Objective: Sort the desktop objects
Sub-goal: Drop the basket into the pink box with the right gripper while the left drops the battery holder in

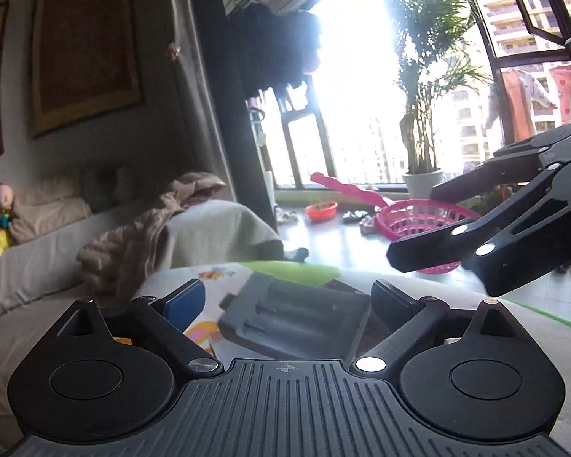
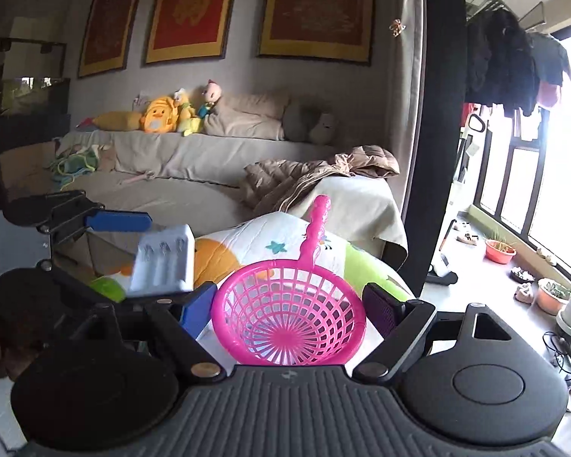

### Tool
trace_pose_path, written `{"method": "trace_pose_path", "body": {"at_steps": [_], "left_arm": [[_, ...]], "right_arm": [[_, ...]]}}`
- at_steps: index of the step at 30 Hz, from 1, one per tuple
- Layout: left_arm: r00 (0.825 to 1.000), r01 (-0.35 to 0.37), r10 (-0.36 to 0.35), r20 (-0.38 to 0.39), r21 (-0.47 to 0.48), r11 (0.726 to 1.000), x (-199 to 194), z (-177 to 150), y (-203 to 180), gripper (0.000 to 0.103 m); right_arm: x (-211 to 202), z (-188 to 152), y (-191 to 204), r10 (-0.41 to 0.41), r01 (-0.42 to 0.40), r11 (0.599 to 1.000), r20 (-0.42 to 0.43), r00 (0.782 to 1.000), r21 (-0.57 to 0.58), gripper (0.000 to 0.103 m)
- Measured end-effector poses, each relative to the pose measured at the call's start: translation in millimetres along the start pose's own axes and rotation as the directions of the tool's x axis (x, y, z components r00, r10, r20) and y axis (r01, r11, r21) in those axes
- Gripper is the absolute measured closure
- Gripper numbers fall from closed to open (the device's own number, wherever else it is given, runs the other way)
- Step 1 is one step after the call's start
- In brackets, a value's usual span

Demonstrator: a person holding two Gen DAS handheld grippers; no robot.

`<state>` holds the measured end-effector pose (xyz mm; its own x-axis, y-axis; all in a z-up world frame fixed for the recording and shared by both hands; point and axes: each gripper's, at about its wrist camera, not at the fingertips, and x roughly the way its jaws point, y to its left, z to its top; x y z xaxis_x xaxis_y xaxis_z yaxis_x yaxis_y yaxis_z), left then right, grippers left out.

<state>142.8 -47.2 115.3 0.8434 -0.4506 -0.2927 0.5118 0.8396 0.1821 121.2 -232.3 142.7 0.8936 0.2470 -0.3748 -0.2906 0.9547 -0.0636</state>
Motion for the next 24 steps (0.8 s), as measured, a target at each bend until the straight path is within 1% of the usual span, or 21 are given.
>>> {"method": "trace_pose_path", "body": {"at_steps": [2,3,5,6,8,10,11,12,14,16,17,18,21,22,23,24], "left_arm": [[0.998,0.003,-0.009,-0.068,-0.083,0.997,13,-11,15,0.004],[0.996,0.011,-0.021,-0.085,-0.115,0.993,11,-21,22,0.002],[0.993,0.037,-0.052,-0.106,-0.143,0.989,2,-42,30,0.001],[0.990,0.064,-0.082,-0.116,-0.146,0.987,-1,-52,32,0.001],[0.979,0.124,-0.144,-0.146,-0.142,0.982,0,-70,29,0.001],[0.969,0.160,-0.180,-0.172,-0.120,0.980,8,-83,24,0.001],[0.966,0.173,-0.190,-0.176,-0.109,0.979,13,-87,21,0.001],[0.964,0.186,-0.203,-0.174,-0.106,0.977,17,-91,20,0.001],[0.959,0.217,-0.237,-0.158,-0.133,0.967,22,-97,20,0.000],[0.960,0.221,-0.244,-0.139,-0.164,0.961,20,-98,20,0.000],[0.956,0.234,-0.260,-0.136,-0.183,0.955,17,-98,21,0.000],[0.949,0.254,-0.284,-0.134,-0.203,0.946,13,-99,22,0.000],[0.926,0.317,-0.353,-0.134,-0.229,0.920,-8,-101,22,0.000],[0.928,0.317,-0.349,-0.131,-0.219,0.923,-18,-101,22,0.000],[0.942,0.281,-0.309,-0.130,-0.201,0.939,-28,-101,22,0.000],[0.962,0.213,-0.239,-0.136,-0.181,0.960,-38,-102,23,0.000]], "right_arm": [[35,-1,-15,0.053,-0.046,0.996,-0.096,0.994,0.079,0.008],[45,-5,-19,0.061,-0.049,0.993,-0.120,0.991,0.104,0.005],[56,-21,-21,0.060,-0.048,0.995,-0.139,0.988,0.084,0.005],[59,-28,-20,0.054,-0.045,0.997,-0.149,0.987,0.067,0.005],[64,-46,-15,0.066,-0.059,0.997,-0.190,0.980,0.043,0.007],[71,-58,-10,0.079,-0.069,0.996,-0.256,0.963,0.048,0.022],[72,-62,-10,0.082,-0.064,0.995,-0.265,0.961,0.076,0.025],[72,-63,-13,0.084,-0.055,0.992,-0.275,0.958,0.110,0.025],[71,-62,-18,0.104,-0.050,0.983,-0.314,0.944,0.175,0.025],[72,-60,-22,0.158,-0.071,0.967,-0.364,0.918,0.243,0.024],[70,-61,-20,0.160,-0.071,0.968,-0.374,0.913,0.242,0.024],[67,-61,-15,0.152,-0.070,0.974,-0.390,0.908,0.217,0.024],[55,-55,2,0.164,-0.109,0.982,-0.417,0.894,0.152,0.024],[49,-49,8,0.167,-0.123,0.984,-0.412,0.896,0.131,0.024],[45,-43,13,0.163,-0.131,0.986,-0.394,0.904,0.108,0.024],[40,-30,21,0.155,-0.138,0.988,-0.365,0.918,0.073,0.024]]}}
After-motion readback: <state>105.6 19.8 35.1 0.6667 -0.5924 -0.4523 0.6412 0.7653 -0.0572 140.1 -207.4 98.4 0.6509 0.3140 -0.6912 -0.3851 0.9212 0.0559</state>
